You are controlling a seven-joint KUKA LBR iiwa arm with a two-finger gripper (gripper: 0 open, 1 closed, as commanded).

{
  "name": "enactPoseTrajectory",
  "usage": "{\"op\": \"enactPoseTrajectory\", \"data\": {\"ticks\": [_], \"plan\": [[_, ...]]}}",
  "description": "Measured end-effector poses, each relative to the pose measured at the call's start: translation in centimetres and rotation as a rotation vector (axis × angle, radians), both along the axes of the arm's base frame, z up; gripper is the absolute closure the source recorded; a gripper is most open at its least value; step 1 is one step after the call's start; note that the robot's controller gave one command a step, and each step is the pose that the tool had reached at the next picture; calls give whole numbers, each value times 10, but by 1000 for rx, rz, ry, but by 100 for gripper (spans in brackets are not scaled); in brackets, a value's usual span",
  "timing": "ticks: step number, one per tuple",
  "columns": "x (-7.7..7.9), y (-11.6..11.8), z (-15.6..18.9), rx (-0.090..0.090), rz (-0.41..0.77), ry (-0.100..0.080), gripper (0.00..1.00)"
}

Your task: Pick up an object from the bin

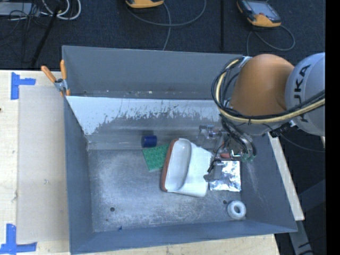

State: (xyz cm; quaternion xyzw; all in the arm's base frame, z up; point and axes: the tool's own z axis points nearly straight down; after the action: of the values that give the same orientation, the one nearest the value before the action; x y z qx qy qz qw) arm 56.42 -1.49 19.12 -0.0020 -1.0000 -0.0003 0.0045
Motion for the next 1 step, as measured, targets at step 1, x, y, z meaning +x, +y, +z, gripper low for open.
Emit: {"op": "enactPoseTrajectory", "data": {"ticks": [1], "plan": [[-1,28,-122,6,724,18,0]]}}
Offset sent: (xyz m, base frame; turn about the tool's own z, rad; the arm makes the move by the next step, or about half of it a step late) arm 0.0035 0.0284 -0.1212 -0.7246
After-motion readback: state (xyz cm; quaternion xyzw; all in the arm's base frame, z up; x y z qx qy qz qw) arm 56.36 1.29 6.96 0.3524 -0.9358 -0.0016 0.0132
